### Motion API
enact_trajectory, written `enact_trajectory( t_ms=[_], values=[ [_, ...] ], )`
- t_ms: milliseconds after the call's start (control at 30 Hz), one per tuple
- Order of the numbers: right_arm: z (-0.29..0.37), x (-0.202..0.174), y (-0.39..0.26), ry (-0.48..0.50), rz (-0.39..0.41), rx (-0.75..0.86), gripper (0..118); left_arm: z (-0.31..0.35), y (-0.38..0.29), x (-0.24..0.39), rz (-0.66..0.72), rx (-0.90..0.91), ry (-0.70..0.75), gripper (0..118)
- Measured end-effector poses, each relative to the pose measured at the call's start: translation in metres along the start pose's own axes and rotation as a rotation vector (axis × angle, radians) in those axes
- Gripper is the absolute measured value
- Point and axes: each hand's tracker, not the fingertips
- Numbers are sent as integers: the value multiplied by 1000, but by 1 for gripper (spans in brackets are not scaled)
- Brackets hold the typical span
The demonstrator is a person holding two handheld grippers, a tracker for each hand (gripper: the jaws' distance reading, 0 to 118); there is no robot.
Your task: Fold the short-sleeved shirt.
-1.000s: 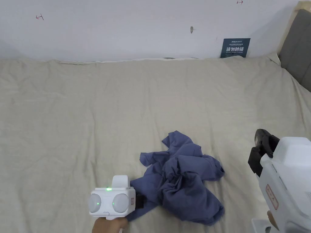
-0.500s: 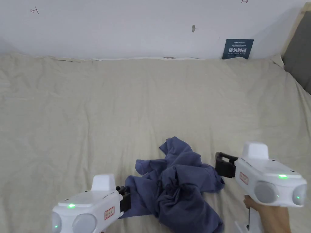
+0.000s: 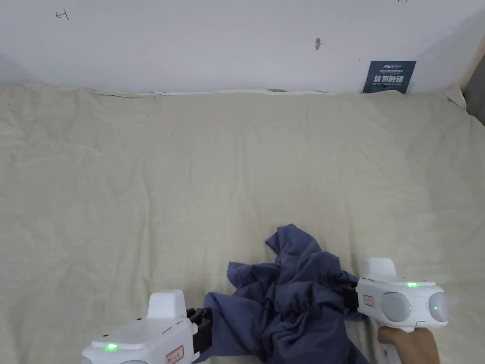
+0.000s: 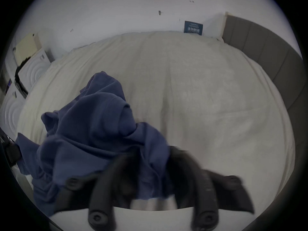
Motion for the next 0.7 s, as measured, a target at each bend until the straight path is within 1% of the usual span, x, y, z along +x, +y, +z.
enact_trajectory(
  t_ms=[33,67,200,300,400,500,567,600,700],
  values=[
    [9,2,1,52,-15,23,14,1,0,-1,14,2,-1,2],
    [3,19,1,48,-24,25,14,2,1,-3,31,6,-4,2],
    [47,30,13,17,2,140,14,12,13,-10,102,49,-23,2],
    [91,40,30,49,-17,241,14,34,41,-11,113,119,-26,2],
    [140,47,56,42,1,351,14,61,84,-13,79,213,-1,2],
    [188,46,86,30,23,447,14,88,135,-20,60,297,24,2],
    [214,48,112,7,31,516,14,105,176,-27,16,359,74,2],
    [223,55,130,-6,36,536,14,114,195,-27,-12,383,108,2],
    [247,62,170,-14,9,592,14,138,252,-30,-72,453,195,2]
  ],
)
